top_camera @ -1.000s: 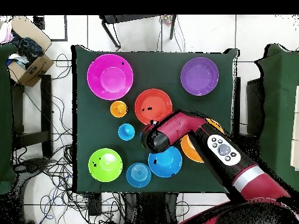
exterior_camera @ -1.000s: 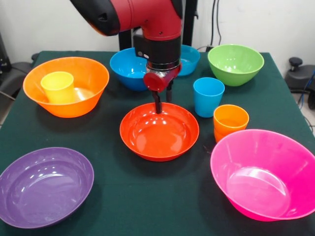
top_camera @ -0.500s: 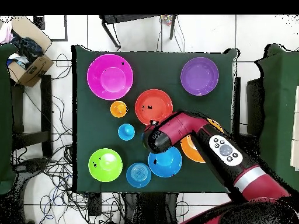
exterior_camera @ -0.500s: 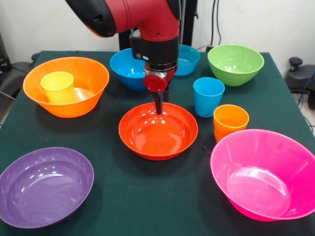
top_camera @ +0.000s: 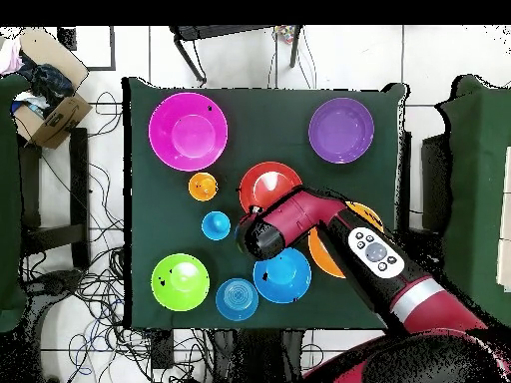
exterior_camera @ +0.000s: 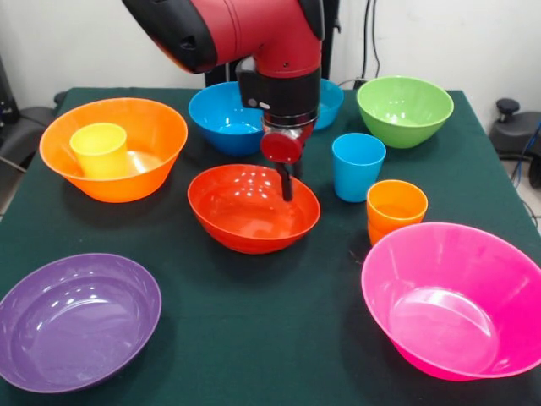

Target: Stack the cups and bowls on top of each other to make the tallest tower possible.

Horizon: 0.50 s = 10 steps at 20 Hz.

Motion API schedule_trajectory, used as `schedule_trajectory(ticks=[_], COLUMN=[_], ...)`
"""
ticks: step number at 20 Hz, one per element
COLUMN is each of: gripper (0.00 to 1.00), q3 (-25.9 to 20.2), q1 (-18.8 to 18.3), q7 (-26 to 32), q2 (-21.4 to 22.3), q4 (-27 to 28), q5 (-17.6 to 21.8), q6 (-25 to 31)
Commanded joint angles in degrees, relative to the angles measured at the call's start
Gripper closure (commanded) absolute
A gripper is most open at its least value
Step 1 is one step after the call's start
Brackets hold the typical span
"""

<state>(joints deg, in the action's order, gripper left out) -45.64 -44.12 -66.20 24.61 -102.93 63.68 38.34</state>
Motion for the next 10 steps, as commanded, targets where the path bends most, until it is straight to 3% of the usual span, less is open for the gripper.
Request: schedule_trajectory(ticks=[1, 9, 10], gripper=[0.00, 0.00, 0.00], q3=[2.7, 2.7, 2.6], q1=[3.4, 2.4, 1.2], q7=[12.6, 13.7, 10.0], q2=[-1.2, -0.7, -1.1], q4=[3.9, 3.8, 3.3], q5=[3.0, 2.2, 0.8], q6=[2.9, 3.1, 1.4])
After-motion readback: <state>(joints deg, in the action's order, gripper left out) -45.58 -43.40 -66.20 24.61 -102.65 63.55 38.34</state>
